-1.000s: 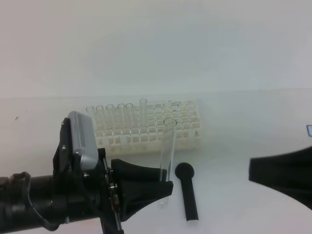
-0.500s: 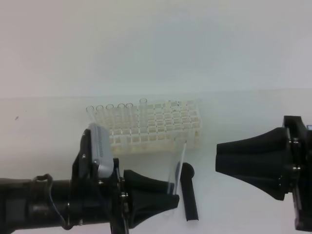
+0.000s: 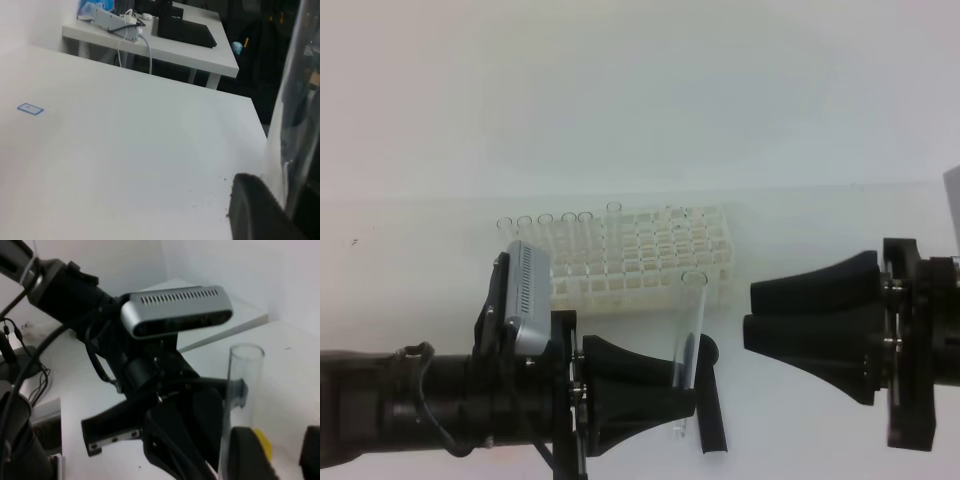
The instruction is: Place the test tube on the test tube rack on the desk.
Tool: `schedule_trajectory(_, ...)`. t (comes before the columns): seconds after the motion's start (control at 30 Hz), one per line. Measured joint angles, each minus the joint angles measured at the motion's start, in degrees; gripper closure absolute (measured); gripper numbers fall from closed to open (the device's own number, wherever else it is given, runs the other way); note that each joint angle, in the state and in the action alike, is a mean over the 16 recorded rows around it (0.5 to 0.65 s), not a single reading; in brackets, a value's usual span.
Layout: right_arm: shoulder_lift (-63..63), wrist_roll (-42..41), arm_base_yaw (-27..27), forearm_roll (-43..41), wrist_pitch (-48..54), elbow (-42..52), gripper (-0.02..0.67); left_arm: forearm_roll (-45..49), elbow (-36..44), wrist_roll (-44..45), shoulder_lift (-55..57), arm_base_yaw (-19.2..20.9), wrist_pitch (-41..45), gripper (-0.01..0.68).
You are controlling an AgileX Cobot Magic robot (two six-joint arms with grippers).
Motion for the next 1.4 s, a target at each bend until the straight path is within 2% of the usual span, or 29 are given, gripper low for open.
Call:
schedule_trajectory(0.23, 0.7, 0.0, 2.5, 0.2, -4.2, -1.6, 0.306, -0.4, -0.4, 0.2, 0.0, 0.3, 0.3, 0.562)
schedule_trajectory(0.4, 2.2, 0.0, 3.7, 0.3, -6.2, -2.8, 0.27, 0.0, -0.4, 0.3, 0.0, 0.4, 0.3, 0.562)
schedule_trajectory(1.0, 9.8, -2.3, 4.1, 0.4, 2.3, -7.5, 0.262, -2.5, -0.8, 0.2, 0.0, 0.4, 1.3, 0.562)
schedule_trajectory(1.4, 10.3, -4.9, 4.5, 0.4, 3.3, -9.3, 0.262, -2.5, -2.8, -0.5, 0.0, 0.4, 2.7, 0.562)
